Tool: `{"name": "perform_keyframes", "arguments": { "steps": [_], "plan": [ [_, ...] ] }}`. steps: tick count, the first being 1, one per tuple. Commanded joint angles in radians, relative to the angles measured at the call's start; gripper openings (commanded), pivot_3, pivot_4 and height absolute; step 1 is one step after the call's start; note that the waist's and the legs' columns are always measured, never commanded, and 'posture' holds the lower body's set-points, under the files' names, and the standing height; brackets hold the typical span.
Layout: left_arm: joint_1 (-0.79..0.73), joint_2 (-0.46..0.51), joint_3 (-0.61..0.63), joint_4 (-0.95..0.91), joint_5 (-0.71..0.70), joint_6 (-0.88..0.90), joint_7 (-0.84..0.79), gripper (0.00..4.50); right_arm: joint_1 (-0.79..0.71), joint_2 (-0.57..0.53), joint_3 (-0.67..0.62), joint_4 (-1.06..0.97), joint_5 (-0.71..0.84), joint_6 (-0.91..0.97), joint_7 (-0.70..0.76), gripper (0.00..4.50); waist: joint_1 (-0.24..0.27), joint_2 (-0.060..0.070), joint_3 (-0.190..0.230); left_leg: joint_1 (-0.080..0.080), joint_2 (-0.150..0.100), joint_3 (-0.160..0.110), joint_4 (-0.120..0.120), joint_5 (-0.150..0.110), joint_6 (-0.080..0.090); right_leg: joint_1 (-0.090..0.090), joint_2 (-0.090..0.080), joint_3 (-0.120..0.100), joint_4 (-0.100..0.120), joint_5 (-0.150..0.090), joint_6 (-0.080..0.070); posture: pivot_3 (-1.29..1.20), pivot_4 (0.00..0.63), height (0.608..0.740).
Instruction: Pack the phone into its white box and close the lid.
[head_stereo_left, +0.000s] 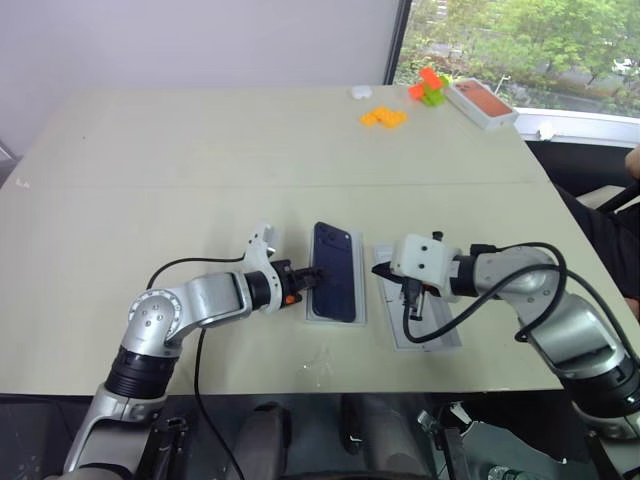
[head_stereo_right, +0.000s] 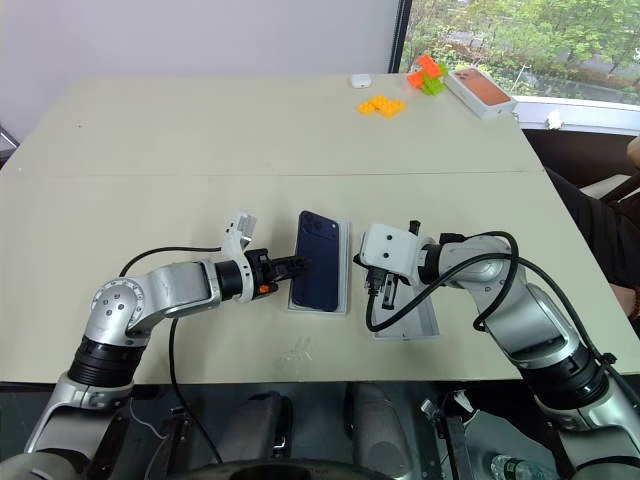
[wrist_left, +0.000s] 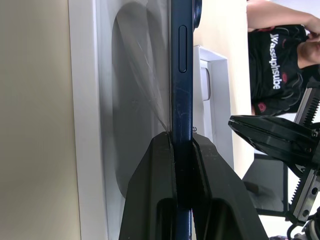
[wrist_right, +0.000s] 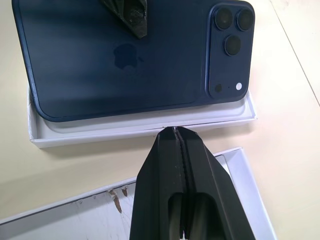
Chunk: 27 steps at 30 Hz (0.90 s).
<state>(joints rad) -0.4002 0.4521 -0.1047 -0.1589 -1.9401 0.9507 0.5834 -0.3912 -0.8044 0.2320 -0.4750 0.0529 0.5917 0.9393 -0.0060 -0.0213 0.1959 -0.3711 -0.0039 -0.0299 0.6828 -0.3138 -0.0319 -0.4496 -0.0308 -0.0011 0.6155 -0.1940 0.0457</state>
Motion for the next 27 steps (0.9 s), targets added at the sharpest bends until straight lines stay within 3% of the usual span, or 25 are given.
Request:
{"name": "perform_keyframes", "arguments": {
  "steps": [1,8,10,11,16,18,27],
  "plan": [
    [-0.023,-0.007,0.003,-0.021,0.003,-0.007,-0.026,0.01,0.001,-0.002,-0.001,-0.018,-0.001,-0.016,-0.005,0.0,0.0,0.0,0.0,0.0,0.0,0.0,0.0,0.0,0.0,0.0,0.0,0.0,0.0,0.0,0.0,0.0,0.15,0.74],
    [-0.024,-0.017,0.004,-0.004,0.027,-0.003,-0.039,0.01,0.001,-0.003,0.0,-0.019,-0.003,-0.016,-0.005,0.0,0.0,0.0,0.0,0.0,0.0,0.0,0.0,0.0,0.0,0.0,0.0,0.0,0.0,0.0,0.0,0.0,0.15,0.74],
    [-0.023,-0.02,0.005,-0.002,0.034,-0.001,-0.043,0.98,0.002,-0.003,0.0,-0.019,-0.004,-0.015,-0.005,0.0,0.0,0.0,0.0,0.001,0.0,0.0,0.0,0.0,0.0,0.001,0.0,0.0,0.0,0.0,0.0,0.0,0.15,0.74],
    [-0.023,-0.022,0.005,-0.003,0.037,0.0,-0.045,1.25,0.002,-0.004,0.0,-0.02,-0.004,-0.015,-0.005,0.0,0.0,0.0,0.0,0.001,0.0,0.0,0.0,0.0,0.0,0.001,0.0,0.0,0.0,0.0,0.0,0.0,0.15,0.74],
    [-0.022,-0.022,0.007,-0.011,0.038,0.004,-0.055,3.75,-0.001,-0.002,0.001,-0.018,-0.006,-0.016,-0.005,0.0,0.0,0.0,0.0,0.001,0.0,0.0,0.0,0.0,0.0,0.001,0.0,0.0,0.001,0.0,0.0,0.0,0.15,0.74],
    [-0.022,-0.019,0.008,-0.012,0.037,0.005,-0.059,4.47,-0.001,-0.002,0.001,-0.017,-0.007,-0.017,-0.004,0.0,0.0,0.0,0.0,0.003,0.0,0.0,0.0,0.0,0.0,0.003,0.0,0.0,0.001,0.0,0.0,0.0,0.15,0.74],
    [-0.023,0.072,0.011,-0.049,0.014,0.042,-0.07,4.47,-0.005,-0.003,0.002,-0.017,-0.007,-0.018,-0.003,0.0,-0.004,0.0,0.0,0.015,0.0,0.0,0.0,0.0,0.0,0.014,0.001,0.0,0.0,-0.004,0.001,0.0,0.15,0.74]
  ]
}}
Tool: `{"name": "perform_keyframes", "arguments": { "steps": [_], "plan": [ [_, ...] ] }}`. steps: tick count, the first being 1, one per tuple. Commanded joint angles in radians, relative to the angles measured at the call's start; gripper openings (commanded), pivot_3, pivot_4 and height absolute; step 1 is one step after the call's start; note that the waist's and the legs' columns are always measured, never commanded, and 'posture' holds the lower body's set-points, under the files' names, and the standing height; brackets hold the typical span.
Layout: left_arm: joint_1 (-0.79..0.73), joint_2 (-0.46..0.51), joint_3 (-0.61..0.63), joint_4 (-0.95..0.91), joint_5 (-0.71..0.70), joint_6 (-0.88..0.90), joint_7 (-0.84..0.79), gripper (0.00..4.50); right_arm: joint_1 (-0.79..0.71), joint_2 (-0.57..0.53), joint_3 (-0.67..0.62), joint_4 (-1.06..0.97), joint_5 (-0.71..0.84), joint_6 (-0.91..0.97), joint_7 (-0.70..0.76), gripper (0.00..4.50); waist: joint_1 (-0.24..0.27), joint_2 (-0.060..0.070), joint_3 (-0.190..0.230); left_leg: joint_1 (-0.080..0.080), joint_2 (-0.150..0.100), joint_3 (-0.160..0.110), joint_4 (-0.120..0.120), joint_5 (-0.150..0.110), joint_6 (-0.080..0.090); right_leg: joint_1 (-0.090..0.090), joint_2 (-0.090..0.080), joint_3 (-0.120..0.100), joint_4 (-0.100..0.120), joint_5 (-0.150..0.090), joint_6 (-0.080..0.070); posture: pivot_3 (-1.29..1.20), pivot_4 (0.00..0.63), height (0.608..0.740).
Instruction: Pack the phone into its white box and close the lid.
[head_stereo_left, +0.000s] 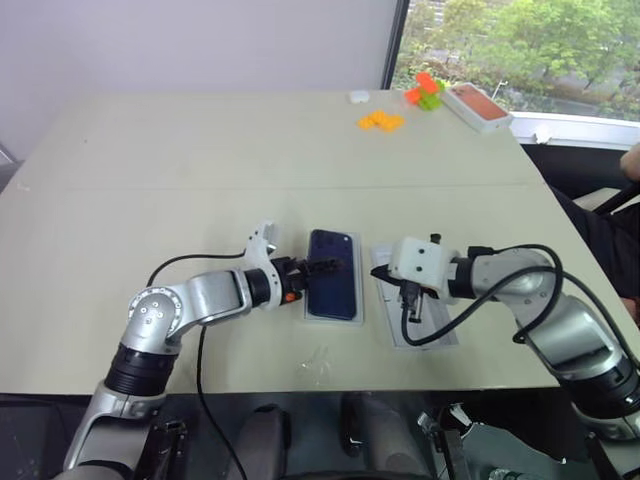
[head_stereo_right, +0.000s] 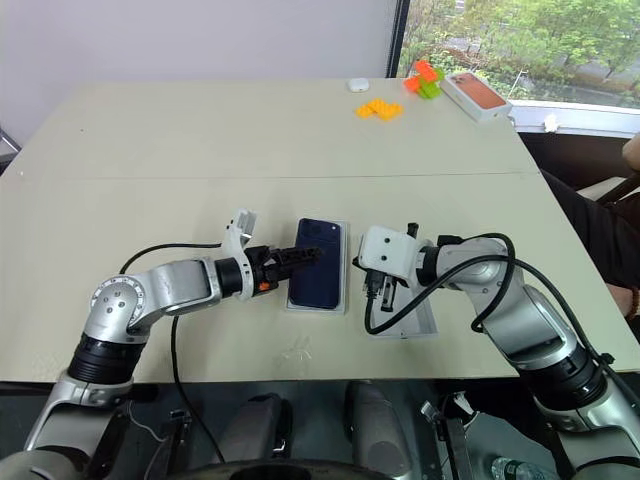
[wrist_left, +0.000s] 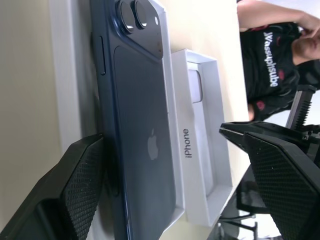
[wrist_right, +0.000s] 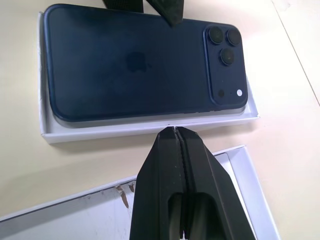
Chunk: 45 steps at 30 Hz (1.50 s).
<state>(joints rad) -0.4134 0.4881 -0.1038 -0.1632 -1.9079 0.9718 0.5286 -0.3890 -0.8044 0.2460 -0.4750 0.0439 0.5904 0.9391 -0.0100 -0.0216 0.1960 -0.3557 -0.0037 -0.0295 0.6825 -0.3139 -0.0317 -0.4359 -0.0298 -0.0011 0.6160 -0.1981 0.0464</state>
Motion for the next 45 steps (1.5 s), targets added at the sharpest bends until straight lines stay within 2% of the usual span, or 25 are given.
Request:
{"name": "perform_keyframes", "arguments": {
  "steps": [1,9,14,15,18,22,24,30,37,45],
  "plan": [
    [-0.01,0.05,0.01,-0.053,-0.02,0.028,-0.021,4.47,-0.007,-0.004,-0.012,-0.017,0.002,-0.017,-0.003,0.0,-0.001,0.0,0.0,0.0,0.0,0.0,0.0,0.0,0.0,0.0,0.0,0.0,0.0,0.0,0.0,0.0,0.15,0.74],
    [-0.025,0.172,0.028,-0.112,-0.024,0.06,-0.064,4.47,-0.01,-0.002,-0.011,-0.01,0.003,-0.024,-0.001,0.0,0.0,0.0,0.0,0.0,0.0,0.0,-0.001,0.0,0.0,0.0,0.0,0.0,-0.001,0.0,0.0,0.0,0.15,0.74],
    [-0.004,0.258,0.144,-0.134,0.023,0.009,-0.143,4.47,-0.008,0.006,-0.016,-0.006,0.007,-0.014,-0.01,0.0,-0.001,0.0,0.0,0.0,0.0,0.0,-0.001,0.0,0.0,0.0,0.0,0.0,-0.001,0.0,0.0,0.0,0.15,0.74],
    [0.0,0.271,0.17,-0.136,0.069,-0.003,-0.174,4.47,-0.007,0.01,-0.019,-0.005,0.011,-0.005,-0.013,0.0,-0.001,0.0,0.0,0.0,0.0,0.0,-0.001,0.0,0.0,-0.001,0.0,0.0,-0.001,0.0,0.0,0.0,0.15,0.74],
    [0.045,0.334,0.232,-0.146,0.326,-0.06,-0.33,4.47,-0.019,0.055,-0.044,0.008,0.044,0.031,-0.043,0.0,-0.004,0.0,0.0,0.0,0.0,0.001,-0.001,0.0,0.0,-0.001,0.001,0.0,-0.001,0.0,0.0,0.0,0.15,0.74],
    [0.135,0.374,0.208,-0.173,0.676,-0.197,-0.548,4.47,-0.046,0.096,-0.06,0.043,0.06,0.072,-0.078,0.0,-0.002,0.0,0.001,-0.001,0.001,0.003,-0.002,0.0,0.0,-0.002,0.001,0.0,-0.002,0.0,0.0,0.0,0.15,0.74],
    [0.174,0.378,0.188,-0.189,0.797,-0.246,-0.628,4.47,-0.054,0.108,-0.065,0.052,0.068,0.086,-0.091,0.0,0.0,0.0,0.001,-0.003,0.001,0.003,-0.002,0.0,0.0,-0.003,0.0,0.0,-0.002,0.0,0.0,0.0,0.15,0.74],
    [0.275,0.326,0.156,-0.232,1.002,-0.324,-0.77,4.47,-0.064,0.132,-0.062,0.064,0.076,0.143,-0.136,0.0,-0.001,0.0,0.001,-0.009,0.001,0.003,-0.003,-0.001,0.001,-0.007,-0.001,0.0,-0.004,0.0,0.0,0.0,0.15,0.74],
    [0.307,0.262,0.135,-0.252,1.146,-0.37,-0.87,4.47,-0.066,0.14,-0.076,0.051,0.088,0.215,-0.183,0.0,-0.002,0.0,0.001,-0.011,0.002,0.002,-0.002,-0.001,0.002,-0.009,0.0,-0.001,-0.003,0.0,0.0,0.0,0.15,0.74],
    [0.319,0.226,0.108,-0.225,1.279,-0.394,-0.966,4.47,-0.042,0.118,-0.138,-0.057,0.163,0.363,-0.206,0.0,-0.003,0.0,0.001,-0.011,0.002,0.001,-0.002,-0.001,0.002,-0.009,0.0,-0.001,-0.003,0.0,0.001,0.0,0.15,0.74]
  ]
}}
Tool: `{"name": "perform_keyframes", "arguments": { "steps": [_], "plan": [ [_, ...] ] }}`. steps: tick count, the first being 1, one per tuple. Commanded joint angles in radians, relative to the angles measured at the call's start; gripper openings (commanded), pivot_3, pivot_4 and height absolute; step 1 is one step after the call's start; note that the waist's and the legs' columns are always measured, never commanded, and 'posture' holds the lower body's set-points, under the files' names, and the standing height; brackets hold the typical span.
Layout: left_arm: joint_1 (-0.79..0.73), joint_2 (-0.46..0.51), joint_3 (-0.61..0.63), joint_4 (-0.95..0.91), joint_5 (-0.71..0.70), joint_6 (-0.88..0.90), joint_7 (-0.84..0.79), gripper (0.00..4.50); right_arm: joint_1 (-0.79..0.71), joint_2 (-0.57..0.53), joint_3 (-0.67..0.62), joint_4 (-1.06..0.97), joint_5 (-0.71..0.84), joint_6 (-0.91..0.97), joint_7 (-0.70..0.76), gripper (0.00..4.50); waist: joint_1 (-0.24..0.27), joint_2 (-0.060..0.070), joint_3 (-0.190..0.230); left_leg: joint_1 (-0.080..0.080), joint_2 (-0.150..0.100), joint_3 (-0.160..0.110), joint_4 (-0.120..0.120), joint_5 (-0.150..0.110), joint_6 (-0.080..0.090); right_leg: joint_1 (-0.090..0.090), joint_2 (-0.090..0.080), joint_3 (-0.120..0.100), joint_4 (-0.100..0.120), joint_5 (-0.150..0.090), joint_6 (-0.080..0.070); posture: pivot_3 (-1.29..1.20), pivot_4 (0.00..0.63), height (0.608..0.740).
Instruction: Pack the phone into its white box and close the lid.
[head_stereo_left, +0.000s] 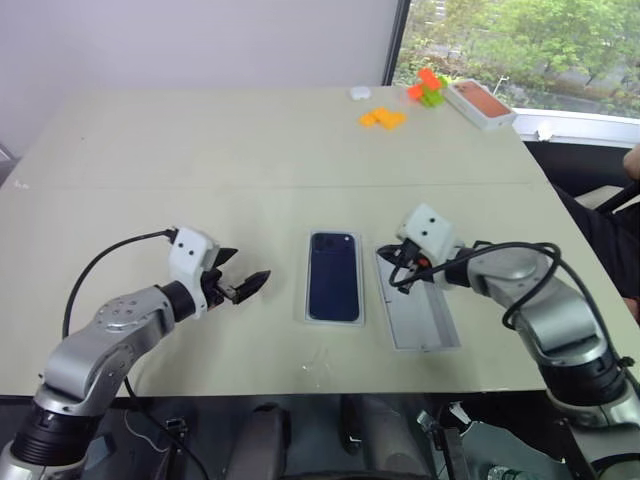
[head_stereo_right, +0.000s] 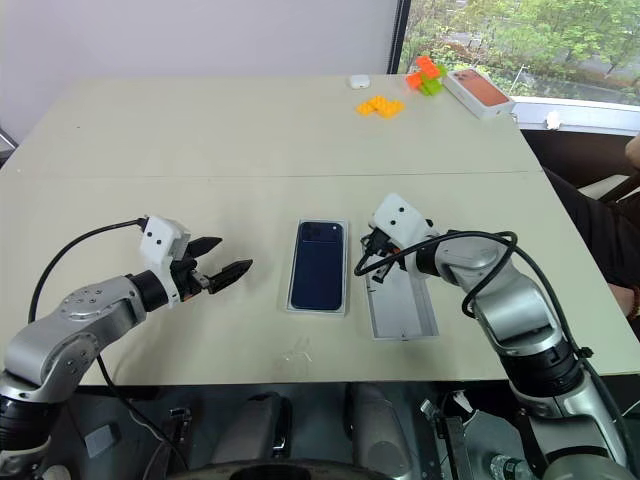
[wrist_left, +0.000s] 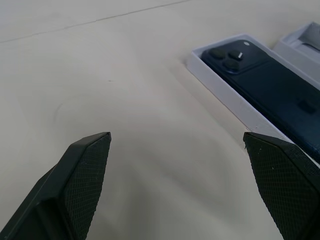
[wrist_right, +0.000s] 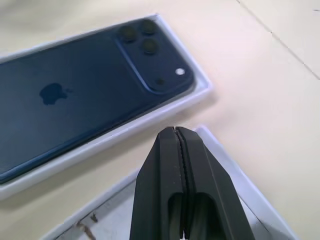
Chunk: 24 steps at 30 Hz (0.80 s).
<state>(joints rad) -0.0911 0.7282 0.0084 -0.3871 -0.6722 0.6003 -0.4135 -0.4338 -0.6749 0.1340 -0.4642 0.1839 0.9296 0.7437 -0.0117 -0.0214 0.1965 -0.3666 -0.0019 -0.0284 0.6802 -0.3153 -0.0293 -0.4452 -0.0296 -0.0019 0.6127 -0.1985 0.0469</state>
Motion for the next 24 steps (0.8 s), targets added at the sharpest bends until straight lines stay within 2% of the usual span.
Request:
{"name": "perform_keyframes", "arguments": {
  "steps": [1,12,22,24],
  "plan": [
    [-0.003,-0.021,-0.005,0.002,0.054,-0.023,-0.031,4.47,0.005,-0.016,-0.018,-0.08,0.023,0.032,-0.014,0.0,-0.001,0.0,0.0,0.0,0.0,0.0,0.0,0.0,0.0,0.0,0.0,0.0,0.0,0.0,0.0,0.0,0.15,0.74],
    [0.013,-0.056,-0.09,-0.027,0.187,-0.036,-0.133,4.47,-0.008,-0.023,0.006,-0.188,0.053,0.224,-0.093,0.0,-0.001,0.0,0.0,0.0,0.001,-0.001,0.0,0.0,0.0,0.0,0.0,0.0,0.0,0.0,0.0,0.0,0.15,0.74],
    [-0.008,-0.11,-0.139,-0.033,0.261,-0.033,-0.159,4.47,-0.023,-0.036,0.012,-0.208,0.087,0.253,-0.104,0.0,-0.002,0.0,0.0,0.0,0.001,-0.001,0.0,0.0,0.0,0.0,0.001,0.0,0.0,0.0,0.001,0.0,0.15,0.74],
    [0.0,-0.111,-0.131,-0.034,0.264,-0.03,-0.162,4.47,-0.024,-0.064,0.06,-0.221,0.069,0.199,-0.091,0.0,-0.002,0.0,0.0,0.0,0.001,-0.001,0.0,0.0,0.0,0.0,0.001,0.0,0.0,0.0,0.001,0.0,0.15,0.74]
  ]
}}
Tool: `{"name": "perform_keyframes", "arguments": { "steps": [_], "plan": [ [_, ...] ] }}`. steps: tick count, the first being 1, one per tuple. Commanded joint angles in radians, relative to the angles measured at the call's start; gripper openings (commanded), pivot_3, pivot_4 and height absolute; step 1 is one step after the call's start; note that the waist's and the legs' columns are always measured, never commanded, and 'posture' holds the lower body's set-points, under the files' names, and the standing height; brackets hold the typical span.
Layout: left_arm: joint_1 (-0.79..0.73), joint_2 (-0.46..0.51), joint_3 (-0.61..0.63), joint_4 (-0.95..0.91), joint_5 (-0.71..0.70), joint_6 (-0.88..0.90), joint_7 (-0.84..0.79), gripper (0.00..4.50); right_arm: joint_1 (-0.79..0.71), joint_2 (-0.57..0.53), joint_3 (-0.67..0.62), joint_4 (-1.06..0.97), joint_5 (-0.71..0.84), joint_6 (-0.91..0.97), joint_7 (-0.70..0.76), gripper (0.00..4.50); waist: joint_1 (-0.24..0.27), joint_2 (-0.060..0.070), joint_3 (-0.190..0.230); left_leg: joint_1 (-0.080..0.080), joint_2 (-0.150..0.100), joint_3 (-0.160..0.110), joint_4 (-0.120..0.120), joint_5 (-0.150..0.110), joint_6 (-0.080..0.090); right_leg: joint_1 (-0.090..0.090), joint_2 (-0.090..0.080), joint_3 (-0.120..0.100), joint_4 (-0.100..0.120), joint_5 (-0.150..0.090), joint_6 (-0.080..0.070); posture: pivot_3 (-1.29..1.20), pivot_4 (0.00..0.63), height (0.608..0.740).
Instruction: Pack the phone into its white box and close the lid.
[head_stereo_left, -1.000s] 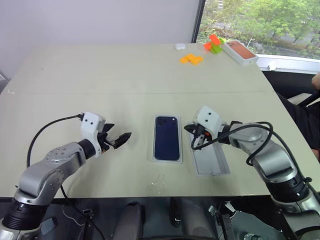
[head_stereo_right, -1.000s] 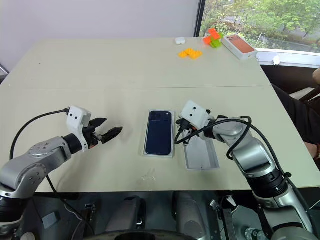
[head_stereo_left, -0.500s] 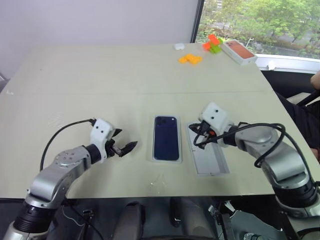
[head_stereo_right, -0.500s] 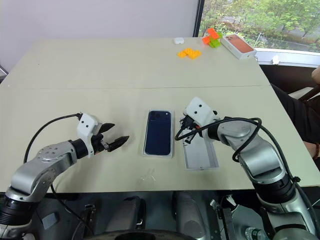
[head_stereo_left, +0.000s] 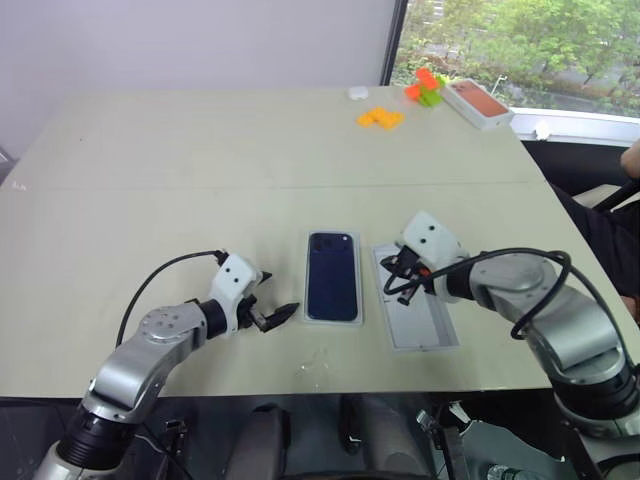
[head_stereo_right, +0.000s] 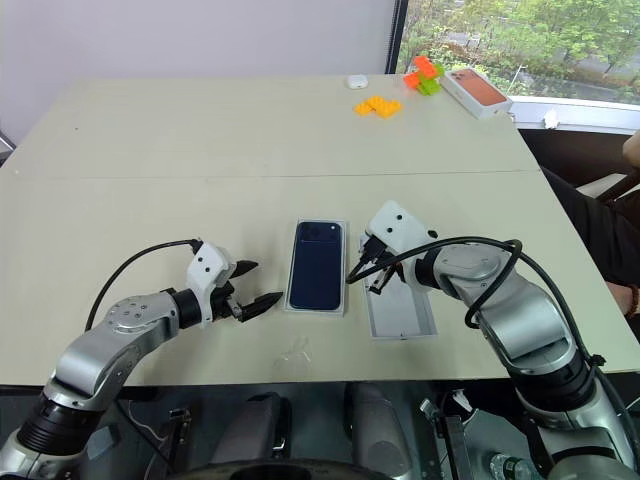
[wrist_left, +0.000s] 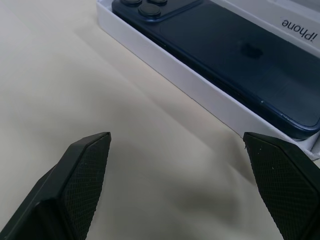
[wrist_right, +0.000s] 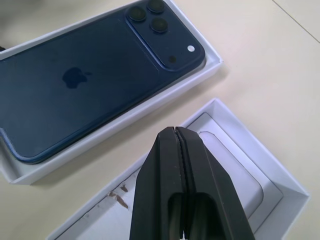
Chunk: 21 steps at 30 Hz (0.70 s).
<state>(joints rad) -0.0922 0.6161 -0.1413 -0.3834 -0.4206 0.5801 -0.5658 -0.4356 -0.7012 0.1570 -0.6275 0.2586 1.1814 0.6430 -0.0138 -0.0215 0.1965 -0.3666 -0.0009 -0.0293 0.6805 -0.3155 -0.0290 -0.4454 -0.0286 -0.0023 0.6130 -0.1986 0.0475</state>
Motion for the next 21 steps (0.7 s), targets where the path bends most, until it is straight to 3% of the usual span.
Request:
{"name": "perform_keyframes", "arguments": {
  "steps": [1,11,21],
  "plan": [
    [0.005,0.002,0.024,-0.038,0.013,-0.008,-0.011,4.47,-0.022,-0.053,0.064,-0.06,-0.018,-0.085,0.016,0.0,0.001,0.0,0.0,0.0,0.0,0.0,0.0,0.0,0.0,0.0,0.0,0.0,0.0,0.0,0.0,0.0,0.15,0.74],
    [0.026,0.041,0.087,-0.056,0.001,0.037,-0.043,4.47,-0.036,-0.108,0.289,-0.066,-0.115,-0.27,0.062,0.0,-0.001,0.0,0.0,0.0,0.0,0.0,0.0,0.0,0.0,0.0,0.0,0.0,0.0,0.0,0.0,0.0,0.15,0.74],
    [0.028,0.043,0.11,-0.094,0.0,0.078,-0.043,4.47,-0.078,-0.071,0.361,-0.022,-0.13,-0.27,0.114,0.0,0.0,0.0,0.0,0.0,0.0,-0.001,0.0,0.0,0.0,0.0,0.0,0.0,0.0,0.0,0.0,0.0,0.15,0.74]
  ]
}}
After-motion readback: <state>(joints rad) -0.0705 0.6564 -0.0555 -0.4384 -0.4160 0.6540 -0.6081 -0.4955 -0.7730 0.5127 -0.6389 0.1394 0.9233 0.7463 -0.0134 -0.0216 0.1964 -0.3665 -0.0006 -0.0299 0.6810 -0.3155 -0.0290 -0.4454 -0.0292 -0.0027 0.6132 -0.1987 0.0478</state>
